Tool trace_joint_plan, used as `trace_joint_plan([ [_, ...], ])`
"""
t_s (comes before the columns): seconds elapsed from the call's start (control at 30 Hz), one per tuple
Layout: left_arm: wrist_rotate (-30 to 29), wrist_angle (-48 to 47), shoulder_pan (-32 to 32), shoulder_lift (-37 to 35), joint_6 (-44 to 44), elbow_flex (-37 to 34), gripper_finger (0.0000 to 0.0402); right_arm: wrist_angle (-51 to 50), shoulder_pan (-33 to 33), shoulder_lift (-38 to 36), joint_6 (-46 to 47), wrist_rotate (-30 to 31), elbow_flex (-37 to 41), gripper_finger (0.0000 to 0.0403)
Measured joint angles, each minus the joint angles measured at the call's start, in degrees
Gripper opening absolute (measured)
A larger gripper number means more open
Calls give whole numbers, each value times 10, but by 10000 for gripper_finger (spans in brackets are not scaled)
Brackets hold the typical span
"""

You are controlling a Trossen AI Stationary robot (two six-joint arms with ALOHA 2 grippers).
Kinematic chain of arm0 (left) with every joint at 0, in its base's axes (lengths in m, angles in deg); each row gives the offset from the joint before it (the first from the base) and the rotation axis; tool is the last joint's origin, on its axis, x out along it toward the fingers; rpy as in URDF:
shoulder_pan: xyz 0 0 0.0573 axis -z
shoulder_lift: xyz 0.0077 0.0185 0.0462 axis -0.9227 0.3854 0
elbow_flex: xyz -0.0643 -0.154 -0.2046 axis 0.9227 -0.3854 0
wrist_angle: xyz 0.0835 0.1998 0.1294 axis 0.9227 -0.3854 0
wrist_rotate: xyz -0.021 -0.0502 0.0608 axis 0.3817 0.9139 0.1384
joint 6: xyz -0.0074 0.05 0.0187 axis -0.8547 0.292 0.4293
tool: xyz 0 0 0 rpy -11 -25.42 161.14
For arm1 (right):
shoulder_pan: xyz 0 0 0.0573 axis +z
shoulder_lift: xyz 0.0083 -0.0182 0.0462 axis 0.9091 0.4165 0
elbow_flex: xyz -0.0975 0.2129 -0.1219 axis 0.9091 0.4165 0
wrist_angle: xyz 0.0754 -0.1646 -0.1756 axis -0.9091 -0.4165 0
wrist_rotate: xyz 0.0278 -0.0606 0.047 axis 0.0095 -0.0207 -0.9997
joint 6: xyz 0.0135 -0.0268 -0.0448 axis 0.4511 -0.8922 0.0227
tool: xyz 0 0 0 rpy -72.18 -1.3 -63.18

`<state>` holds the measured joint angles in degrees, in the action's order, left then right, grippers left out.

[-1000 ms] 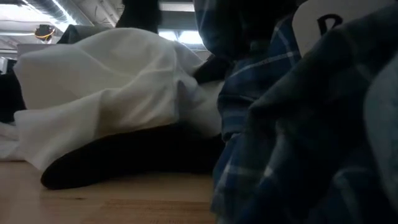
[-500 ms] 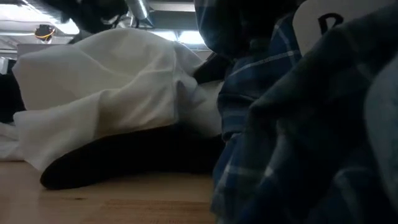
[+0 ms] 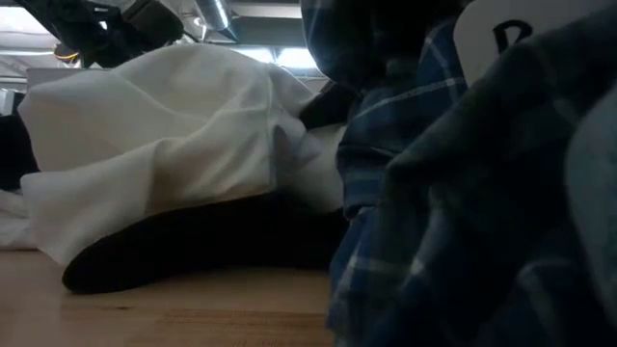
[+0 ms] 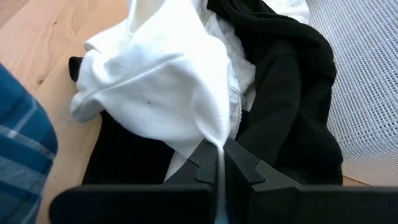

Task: Sort clothes
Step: Put the black underwear into the left white bin

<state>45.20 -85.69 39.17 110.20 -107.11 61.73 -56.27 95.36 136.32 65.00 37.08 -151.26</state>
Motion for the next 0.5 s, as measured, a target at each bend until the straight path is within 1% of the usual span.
trace_joint_plan([
  [0.27,-3,3,0,-3,14,1,22,-1,0,0,0,0,0,12],
  [0.37,6,-16,-1,1,33,26,42,-2,0,0,0,0,0,12],
  [0.5,12,-30,0,2,57,61,81,-4,0,0,0,0,0,12],
])
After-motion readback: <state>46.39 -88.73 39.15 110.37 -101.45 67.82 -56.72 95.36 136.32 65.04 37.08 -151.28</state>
